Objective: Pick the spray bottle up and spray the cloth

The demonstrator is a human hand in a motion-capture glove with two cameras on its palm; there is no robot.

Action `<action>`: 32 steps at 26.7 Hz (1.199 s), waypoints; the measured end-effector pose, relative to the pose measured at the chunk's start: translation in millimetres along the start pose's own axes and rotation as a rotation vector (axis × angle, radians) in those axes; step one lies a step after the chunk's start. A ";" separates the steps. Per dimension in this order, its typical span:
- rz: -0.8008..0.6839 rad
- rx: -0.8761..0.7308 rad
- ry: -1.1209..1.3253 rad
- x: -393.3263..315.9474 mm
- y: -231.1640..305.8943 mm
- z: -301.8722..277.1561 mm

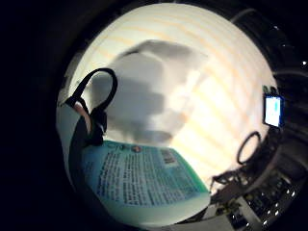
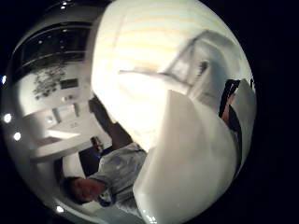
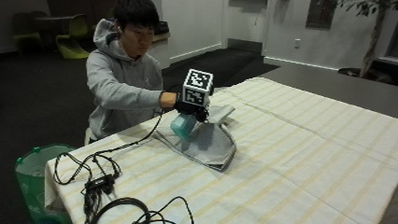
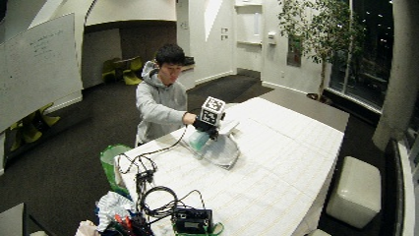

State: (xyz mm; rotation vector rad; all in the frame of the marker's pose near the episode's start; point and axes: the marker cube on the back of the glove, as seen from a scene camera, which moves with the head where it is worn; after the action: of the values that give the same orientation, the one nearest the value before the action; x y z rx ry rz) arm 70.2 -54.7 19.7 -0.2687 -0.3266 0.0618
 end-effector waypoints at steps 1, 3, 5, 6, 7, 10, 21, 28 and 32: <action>-0.038 0.019 -0.046 -11.2 1.7 -1.2; -0.114 0.057 -0.124 -35.1 5.0 -6.1; -0.192 0.100 -0.191 -61.8 7.9 -13.4; -0.231 0.124 -0.224 -75.7 9.1 -17.7; -0.268 0.149 -0.256 -89.1 10.1 -21.9; -0.363 0.232 -0.359 -126.8 11.0 -32.5; -0.558 0.459 -0.643 -218.0 -13.4 -20.0; -0.619 0.540 -0.761 -244.2 -41.1 7.8; -0.611 0.632 -0.813 -249.5 -59.2 17.5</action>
State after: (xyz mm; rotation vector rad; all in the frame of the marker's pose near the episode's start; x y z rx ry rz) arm -170.4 -133.1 -25.3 0.5140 -1.1548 -0.3361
